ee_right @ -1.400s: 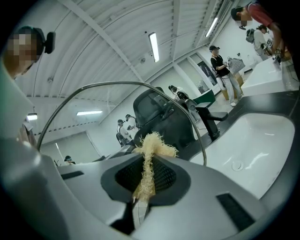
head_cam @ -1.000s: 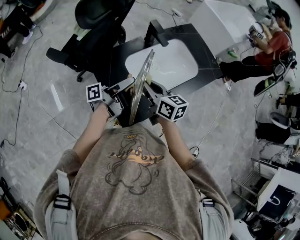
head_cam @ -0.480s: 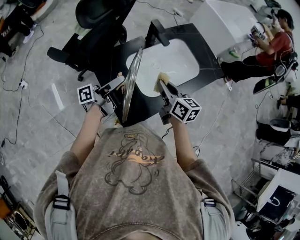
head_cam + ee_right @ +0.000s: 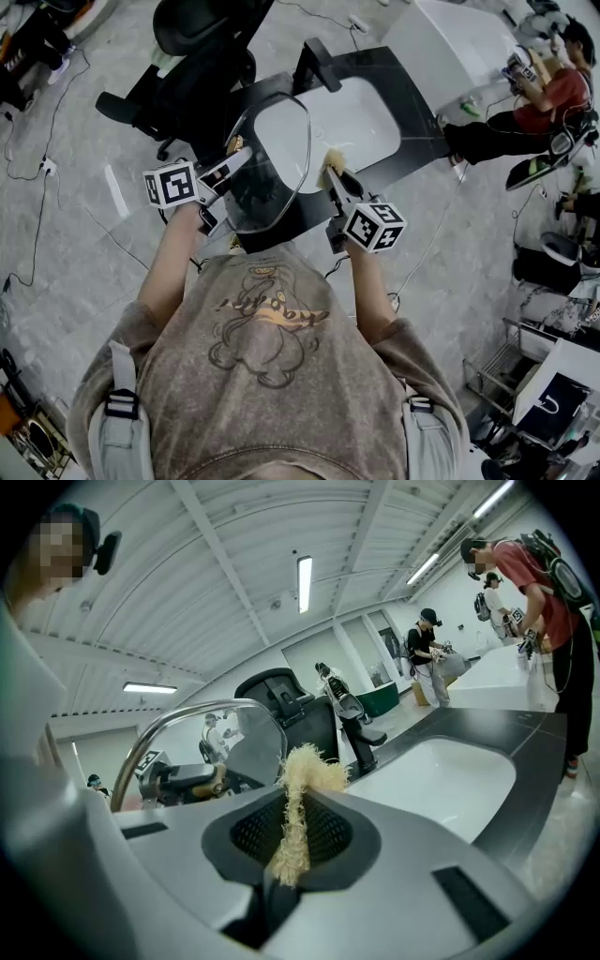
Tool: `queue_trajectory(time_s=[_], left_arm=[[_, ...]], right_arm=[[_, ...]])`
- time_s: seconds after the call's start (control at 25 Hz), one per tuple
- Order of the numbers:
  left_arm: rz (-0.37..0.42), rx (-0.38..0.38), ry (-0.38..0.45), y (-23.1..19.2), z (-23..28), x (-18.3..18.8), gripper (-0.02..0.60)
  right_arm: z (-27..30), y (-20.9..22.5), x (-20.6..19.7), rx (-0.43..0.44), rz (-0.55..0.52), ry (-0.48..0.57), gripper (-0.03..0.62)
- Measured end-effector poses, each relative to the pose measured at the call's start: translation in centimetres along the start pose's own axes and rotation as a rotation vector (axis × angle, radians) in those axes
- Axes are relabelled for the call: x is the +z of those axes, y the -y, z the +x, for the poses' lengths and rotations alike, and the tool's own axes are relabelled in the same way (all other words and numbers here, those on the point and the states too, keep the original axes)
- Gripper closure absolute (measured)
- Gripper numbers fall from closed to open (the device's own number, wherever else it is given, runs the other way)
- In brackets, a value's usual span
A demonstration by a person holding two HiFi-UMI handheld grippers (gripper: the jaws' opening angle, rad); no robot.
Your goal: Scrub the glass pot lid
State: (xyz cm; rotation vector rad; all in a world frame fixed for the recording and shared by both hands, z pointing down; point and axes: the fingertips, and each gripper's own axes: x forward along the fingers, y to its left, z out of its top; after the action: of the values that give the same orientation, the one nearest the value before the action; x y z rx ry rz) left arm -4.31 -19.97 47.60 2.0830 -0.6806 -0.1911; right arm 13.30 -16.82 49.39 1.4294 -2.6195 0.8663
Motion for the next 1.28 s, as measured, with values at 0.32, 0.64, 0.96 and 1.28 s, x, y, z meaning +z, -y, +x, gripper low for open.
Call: queue_trajectory(time_s=[0.32, 0.64, 0.96, 1.28], left_arm=[[0.470, 0.328, -0.192, -0.8, 0.7, -0.9, 0.400], [0.611, 0.402, -0.281, -2.3, 1.3, -1.8, 0.400], [0.626, 0.454, -0.368, -6.5, 1.4, -5.4, 0.400], [0.608, 0.489, -0.446, -10.4, 2.0, -8.9, 0.400]], right_arm=[[-0.9, 1.2, -0.3, -0.051, -0.021, 0.010, 0.554], [-0.8, 1.3, 0.0, -0.058, -0.024, 0.027, 0.554], [-0.4, 0.8, 0.0, -0.047, -0.020, 0.031, 0.554], [0.1, 0.0, -0.4, -0.028, -0.013, 0.020, 0.554]])
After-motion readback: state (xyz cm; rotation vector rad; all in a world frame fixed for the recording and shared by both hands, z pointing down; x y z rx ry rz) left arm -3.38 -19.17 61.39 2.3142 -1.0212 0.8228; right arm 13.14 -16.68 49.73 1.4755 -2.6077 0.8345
